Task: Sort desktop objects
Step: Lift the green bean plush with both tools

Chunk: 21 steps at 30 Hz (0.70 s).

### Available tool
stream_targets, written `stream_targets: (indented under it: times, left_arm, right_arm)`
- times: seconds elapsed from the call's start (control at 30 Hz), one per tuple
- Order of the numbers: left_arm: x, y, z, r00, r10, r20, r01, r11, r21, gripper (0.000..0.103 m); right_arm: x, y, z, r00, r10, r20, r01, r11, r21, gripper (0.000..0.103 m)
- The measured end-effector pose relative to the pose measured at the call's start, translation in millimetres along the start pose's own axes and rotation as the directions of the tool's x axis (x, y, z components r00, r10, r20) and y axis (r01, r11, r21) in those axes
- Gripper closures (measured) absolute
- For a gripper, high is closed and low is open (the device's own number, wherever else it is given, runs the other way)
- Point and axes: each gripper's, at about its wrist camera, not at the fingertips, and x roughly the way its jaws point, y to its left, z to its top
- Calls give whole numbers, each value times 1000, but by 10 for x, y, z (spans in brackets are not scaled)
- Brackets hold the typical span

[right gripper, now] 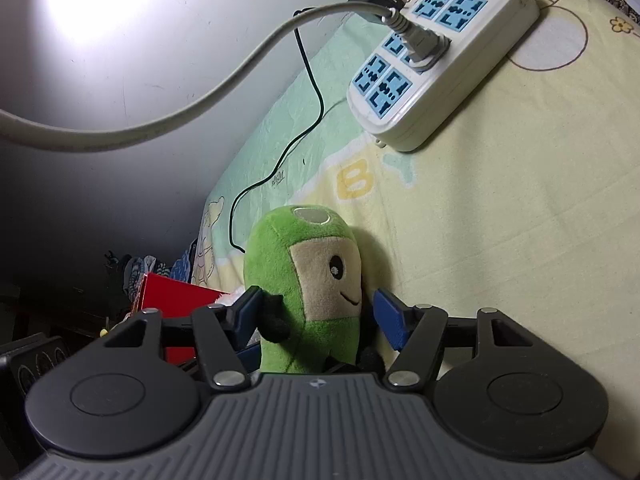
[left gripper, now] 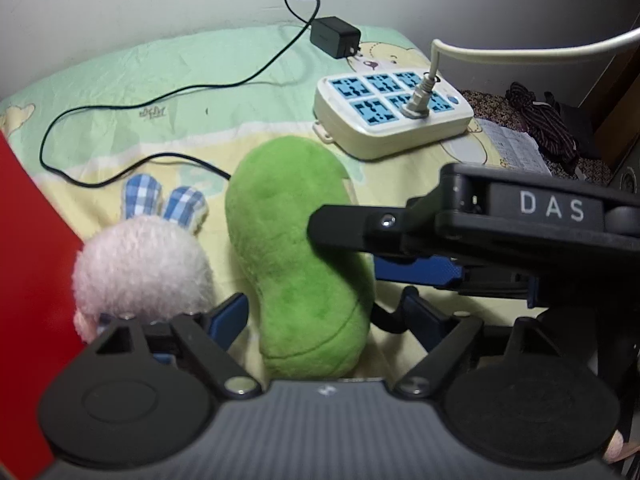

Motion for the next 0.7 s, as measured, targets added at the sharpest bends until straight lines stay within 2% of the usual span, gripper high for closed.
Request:
stream_targets:
  times: [0.1,0.17,0.3,0.37,0.43,0.7]
  left_arm:
    - [44,83,17,1000,-29,-13,28,999,-34,24]
    - [68,114,27,999,-37,-20,36,998,-46,25]
    - [64,80,18,1000,-28,-15,27,999,-26,25]
    - [42,61,11,1000,-25,-14,24,1000,-15,25]
    - [-3,43,-10,999,-31,-10,31,1000,-6,26]
    - [-158,-61,-207,998,-55,-22,55,998,5,27]
  right_arm:
    - [56,-41,3,999,34,-21,-34,999,21,31]
    - [75,-38,-7,997,61,-44,-60,998,24,35]
    - [52,10,-21,997,57,-47,-57,998,0,39]
    - [17,13,-27,997,59,-45,-59,998,-3,42]
    - [-45,16,-39,997,72,-40,-72,997,-3,51]
    - [-207,40,-193,997,55,-56,-54,998,11,51]
